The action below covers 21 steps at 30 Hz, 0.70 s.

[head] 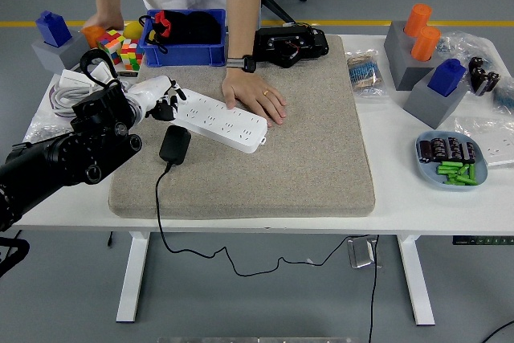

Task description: Press the white button,pick up the black plug,place it near the board,insert it into the board

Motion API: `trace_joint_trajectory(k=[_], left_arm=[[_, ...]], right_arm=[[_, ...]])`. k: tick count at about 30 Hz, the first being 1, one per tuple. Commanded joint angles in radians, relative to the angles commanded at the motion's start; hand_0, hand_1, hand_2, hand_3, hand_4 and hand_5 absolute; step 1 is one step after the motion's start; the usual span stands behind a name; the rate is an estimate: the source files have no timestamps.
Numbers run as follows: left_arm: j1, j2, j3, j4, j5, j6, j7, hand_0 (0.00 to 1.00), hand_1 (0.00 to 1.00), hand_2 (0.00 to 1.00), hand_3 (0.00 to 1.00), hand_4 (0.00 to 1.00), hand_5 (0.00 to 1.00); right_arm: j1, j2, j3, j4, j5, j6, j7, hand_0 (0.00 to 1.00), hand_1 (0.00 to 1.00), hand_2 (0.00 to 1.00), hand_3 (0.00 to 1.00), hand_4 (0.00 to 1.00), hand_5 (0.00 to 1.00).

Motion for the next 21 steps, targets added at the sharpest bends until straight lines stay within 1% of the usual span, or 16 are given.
trace_joint_trajectory(k=[9,13,21], left_arm=[[-0.005,-0.018,0.035,0.023,0.0,0.011,-0.012,0.036,0.011,0.113,0.702,0.002,0.002],[-0.008,-0.03,0.047,0.033,0.03,0.032,-0.005,0.036,0.011,0.114,0.699,0.002,0.002],[-0.023,-0.041,0.085,0.054,0.08,0.016,0.017,0.035,0.011,0.114,0.696,0.002,0.002]], right_arm=[[-0.003,0.0,-0.006,0.0,0.001,0.0,0.0,0.77,0.678,0.659,0.618,0.664,0.437],[-0.005,0.001,-0.007,-0.001,0.001,0.0,0.0,0.77,0.678,0.659,0.619,0.665,0.436],[-0.005,0.002,-0.002,0.0,0.001,0.0,0.0,0.77,0.678,0.659,0.619,0.665,0.437]])
